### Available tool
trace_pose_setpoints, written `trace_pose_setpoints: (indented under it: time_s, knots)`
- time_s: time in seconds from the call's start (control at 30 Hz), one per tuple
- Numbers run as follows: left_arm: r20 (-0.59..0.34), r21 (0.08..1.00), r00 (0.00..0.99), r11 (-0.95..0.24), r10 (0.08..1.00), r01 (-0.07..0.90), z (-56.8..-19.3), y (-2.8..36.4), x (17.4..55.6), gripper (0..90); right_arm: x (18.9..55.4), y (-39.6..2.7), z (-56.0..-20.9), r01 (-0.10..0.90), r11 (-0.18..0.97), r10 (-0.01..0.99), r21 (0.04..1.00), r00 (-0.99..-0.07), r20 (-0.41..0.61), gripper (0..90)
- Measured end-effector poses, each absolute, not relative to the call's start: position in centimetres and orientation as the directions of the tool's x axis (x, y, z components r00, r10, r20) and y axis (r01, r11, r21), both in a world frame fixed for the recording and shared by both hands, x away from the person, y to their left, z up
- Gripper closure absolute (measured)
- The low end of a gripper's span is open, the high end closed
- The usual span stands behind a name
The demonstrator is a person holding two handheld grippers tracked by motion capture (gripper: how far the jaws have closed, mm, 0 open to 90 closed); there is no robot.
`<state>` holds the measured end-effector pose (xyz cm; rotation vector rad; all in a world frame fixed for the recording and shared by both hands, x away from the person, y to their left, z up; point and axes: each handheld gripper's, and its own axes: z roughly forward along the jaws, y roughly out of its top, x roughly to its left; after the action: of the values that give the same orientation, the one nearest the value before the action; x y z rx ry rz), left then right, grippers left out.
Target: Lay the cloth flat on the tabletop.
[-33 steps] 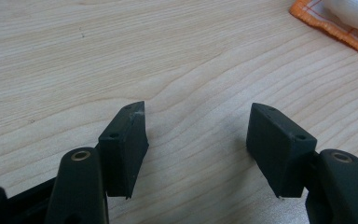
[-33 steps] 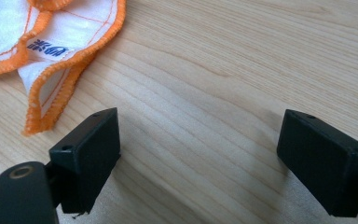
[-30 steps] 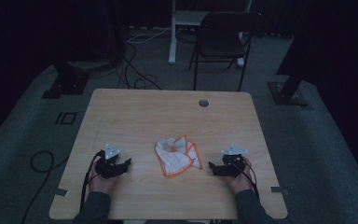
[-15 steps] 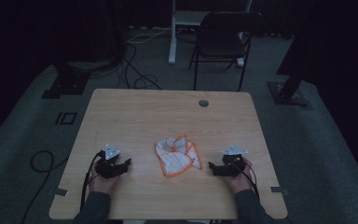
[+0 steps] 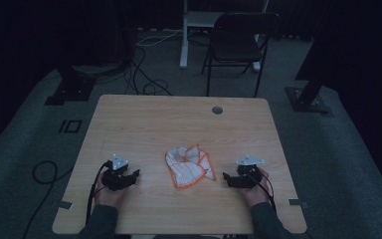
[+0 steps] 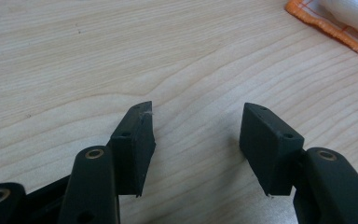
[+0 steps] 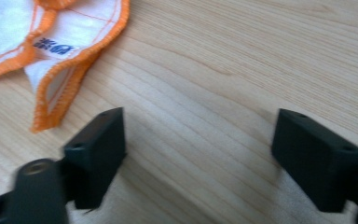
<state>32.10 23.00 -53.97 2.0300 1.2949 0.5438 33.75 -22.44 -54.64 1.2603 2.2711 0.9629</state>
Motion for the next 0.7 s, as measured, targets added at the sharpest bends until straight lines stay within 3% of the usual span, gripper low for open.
trace_pose_setpoints:
  time_s: [0.17, 0.7]
  knots:
    - [-0.009, 0.733, 0.442, -0.295, 0.897, 0.613, -53.3, 22.5, 31.6, 46.3, 33.4, -22.5, -54.2, 0.585, 0.347, 0.847, 0.733, -0.531, 0.022, 31.2]
    - [0.008, 0.750, 0.542, -0.363, 0.840, 0.553, -51.9, 19.9, 30.8, 52.4, 32.7, -21.8, -53.1, 0.540, 0.345, 0.832, 0.768, -0.555, 0.017, 43.6]
